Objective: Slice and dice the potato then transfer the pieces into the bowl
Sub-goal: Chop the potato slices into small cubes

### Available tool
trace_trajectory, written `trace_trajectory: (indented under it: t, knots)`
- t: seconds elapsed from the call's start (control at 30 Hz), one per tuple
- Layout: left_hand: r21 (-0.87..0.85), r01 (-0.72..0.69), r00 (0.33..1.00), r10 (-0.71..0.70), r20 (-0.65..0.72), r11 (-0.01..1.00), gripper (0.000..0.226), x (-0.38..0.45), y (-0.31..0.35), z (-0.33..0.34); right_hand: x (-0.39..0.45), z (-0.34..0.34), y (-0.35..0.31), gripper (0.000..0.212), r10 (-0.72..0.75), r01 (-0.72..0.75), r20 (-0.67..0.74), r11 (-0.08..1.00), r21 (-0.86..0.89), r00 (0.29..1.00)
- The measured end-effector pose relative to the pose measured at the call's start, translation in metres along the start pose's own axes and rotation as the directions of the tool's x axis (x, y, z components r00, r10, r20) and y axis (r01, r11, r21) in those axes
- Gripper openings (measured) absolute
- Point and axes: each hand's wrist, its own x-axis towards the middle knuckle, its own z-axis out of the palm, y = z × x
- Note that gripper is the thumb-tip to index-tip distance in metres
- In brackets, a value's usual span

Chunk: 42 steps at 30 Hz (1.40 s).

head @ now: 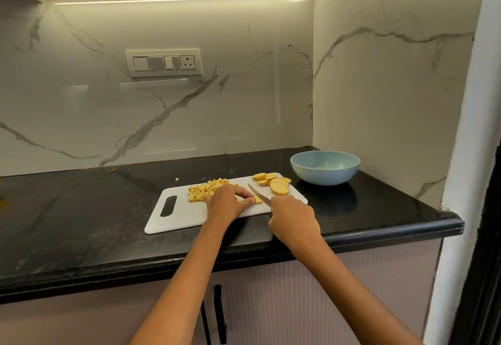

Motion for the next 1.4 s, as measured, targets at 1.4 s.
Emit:
trace_trajectory:
  t: [1.4]
  knots:
    - [0.055,-0.035,0.999,0.036,-0.019,0.998,0.01,0.002,0.004,-0.002,0.002,-0.003,-0.012,0.026,-0.05,0.052,0.024,0.995,-0.09,0.998]
